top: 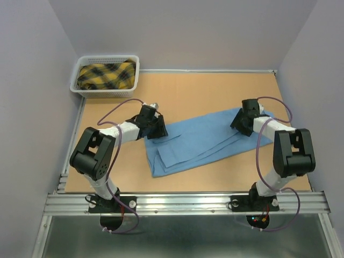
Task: Fold and stack the long sleeve shirts
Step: Fold the shirt
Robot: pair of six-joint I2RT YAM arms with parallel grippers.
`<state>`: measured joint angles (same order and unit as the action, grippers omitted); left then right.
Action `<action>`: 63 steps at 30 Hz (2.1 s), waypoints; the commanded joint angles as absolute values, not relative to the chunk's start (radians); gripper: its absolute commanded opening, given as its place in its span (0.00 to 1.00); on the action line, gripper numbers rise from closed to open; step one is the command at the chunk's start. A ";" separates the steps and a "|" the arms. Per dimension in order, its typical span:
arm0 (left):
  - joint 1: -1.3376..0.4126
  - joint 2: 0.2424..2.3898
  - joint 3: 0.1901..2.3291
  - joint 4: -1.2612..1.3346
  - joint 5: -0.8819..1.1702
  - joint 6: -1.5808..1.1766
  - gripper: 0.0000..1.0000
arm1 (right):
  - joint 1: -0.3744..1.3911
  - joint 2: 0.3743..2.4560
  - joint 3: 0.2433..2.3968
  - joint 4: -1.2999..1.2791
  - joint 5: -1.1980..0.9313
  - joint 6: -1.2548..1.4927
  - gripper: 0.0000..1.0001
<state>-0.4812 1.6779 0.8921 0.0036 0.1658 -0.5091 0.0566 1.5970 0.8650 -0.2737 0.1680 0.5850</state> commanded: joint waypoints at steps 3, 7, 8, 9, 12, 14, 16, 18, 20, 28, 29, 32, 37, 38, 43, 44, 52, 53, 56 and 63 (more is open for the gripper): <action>-0.477 1.614 0.711 0.049 0.274 -0.598 0.59 | 0.071 1.825 1.060 -0.154 0.083 0.473 0.63; -0.491 1.482 0.571 0.129 0.389 -0.678 0.59 | 0.106 2.012 1.320 -0.143 0.005 0.402 0.63; -0.506 1.459 0.539 0.126 0.400 -0.683 0.59 | 0.126 2.072 1.363 -0.143 -0.030 0.375 0.63; -0.524 1.435 0.526 0.126 0.413 -0.686 0.59 | 0.135 2.072 1.403 -0.143 -0.035 0.362 0.63; -0.629 1.361 0.534 0.060 0.425 -0.686 0.60 | 0.173 2.164 1.558 -0.149 -0.061 0.328 0.63; -0.679 1.307 0.545 0.013 0.417 -0.687 0.60 | 0.183 2.189 1.633 -0.166 -0.090 0.324 0.63; -0.684 1.228 0.558 -0.021 0.378 -0.687 0.61 | 0.184 2.160 1.654 -0.176 -0.089 0.319 0.63; -0.683 1.148 0.590 -0.093 0.294 -0.671 0.61 | 0.184 2.116 1.638 -0.179 -0.075 0.313 0.63; -0.681 1.118 0.633 -0.147 0.224 -0.640 0.61 | 0.184 2.024 1.608 -0.183 -0.048 0.304 0.63; -0.583 1.271 0.733 -0.118 0.196 -0.520 0.59 | 0.183 1.692 1.264 -0.201 -0.003 0.422 0.63; -0.572 1.291 0.730 -0.098 0.224 -0.517 0.58 | 0.186 1.665 1.180 -0.201 -0.003 0.464 0.63; -0.558 1.377 0.755 -0.068 0.242 -0.486 0.57 | 0.199 1.603 1.074 -0.201 -0.067 0.514 0.63; -0.558 1.474 0.778 -0.052 0.255 -0.465 0.53 | 0.274 1.592 1.022 -0.201 -0.037 0.532 0.63; -0.558 1.480 0.772 -0.051 0.258 -0.466 0.52 | 0.287 1.617 1.022 -0.198 -0.034 0.534 0.63; -0.558 1.499 0.726 -0.020 0.285 -0.488 0.51 | 0.296 1.707 1.038 -0.193 0.038 0.532 0.61; -0.558 1.503 0.701 -0.011 0.290 -0.492 0.51 | 0.296 1.745 1.043 -0.187 0.046 0.526 0.60; -0.589 1.543 0.618 0.069 0.387 -0.571 0.51 | 0.295 1.897 1.133 -0.160 0.120 0.446 0.57; -0.598 1.539 0.614 0.071 0.388 -0.587 0.51 | 0.293 1.911 1.162 -0.158 0.136 0.418 0.57; -0.636 1.519 0.611 0.081 0.394 -0.627 0.51 | 0.291 1.976 1.239 -0.160 0.158 0.365 0.57; -0.698 1.500 0.614 0.100 0.388 -0.681 0.52 | 0.275 2.053 1.365 -0.164 0.127 0.310 0.57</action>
<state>-0.6811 1.5169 0.6361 0.1322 0.3901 -0.6491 0.2916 2.0048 1.3197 -0.1398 0.1123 0.3668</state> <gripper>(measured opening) 0.510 0.568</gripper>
